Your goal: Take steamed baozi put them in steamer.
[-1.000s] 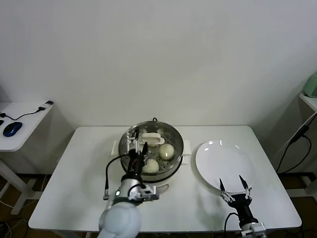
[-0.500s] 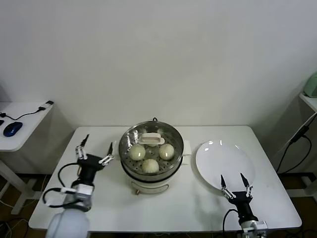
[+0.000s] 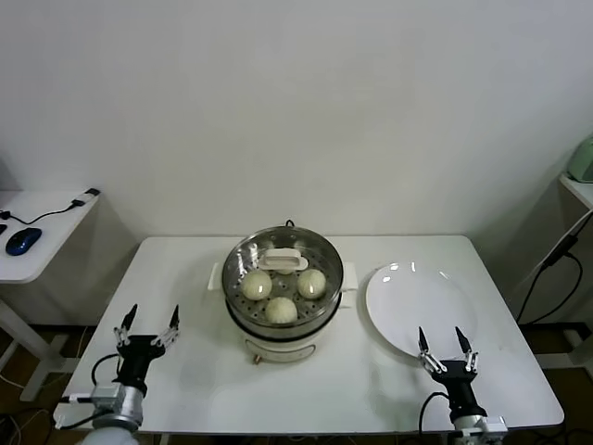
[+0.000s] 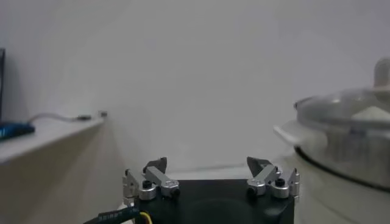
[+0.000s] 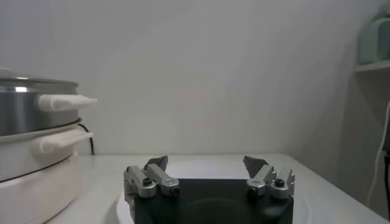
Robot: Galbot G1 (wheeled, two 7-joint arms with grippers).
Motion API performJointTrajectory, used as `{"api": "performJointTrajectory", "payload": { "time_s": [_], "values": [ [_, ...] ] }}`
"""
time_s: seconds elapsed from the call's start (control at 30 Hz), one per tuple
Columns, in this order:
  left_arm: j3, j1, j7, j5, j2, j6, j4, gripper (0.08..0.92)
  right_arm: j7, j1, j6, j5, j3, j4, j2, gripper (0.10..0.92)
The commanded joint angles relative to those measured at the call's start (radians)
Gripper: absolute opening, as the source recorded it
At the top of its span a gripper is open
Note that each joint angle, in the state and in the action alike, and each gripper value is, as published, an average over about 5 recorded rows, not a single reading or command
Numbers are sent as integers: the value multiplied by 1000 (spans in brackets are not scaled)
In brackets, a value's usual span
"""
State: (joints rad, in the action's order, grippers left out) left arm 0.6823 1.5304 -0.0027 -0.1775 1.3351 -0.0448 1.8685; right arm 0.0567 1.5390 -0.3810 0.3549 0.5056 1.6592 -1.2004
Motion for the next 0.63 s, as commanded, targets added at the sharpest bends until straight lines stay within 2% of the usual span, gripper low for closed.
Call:
{"api": "performJointTrajectory", "payload": {
  "time_s": [0.03,0.2,0.63],
  "values": [
    [49,32,1,-174,-16,-83,-125,823,-10,3,-7,33,7,-6,-1,823],
    [8,27,5,-141,-1,-125,-172,823,-14,6,-9,32,8,-11,-2,823],
    [-15,35,10,-119,10,-124,-145,823,-26,9,-11,35,6,-10,-4,823]
  ]
}}
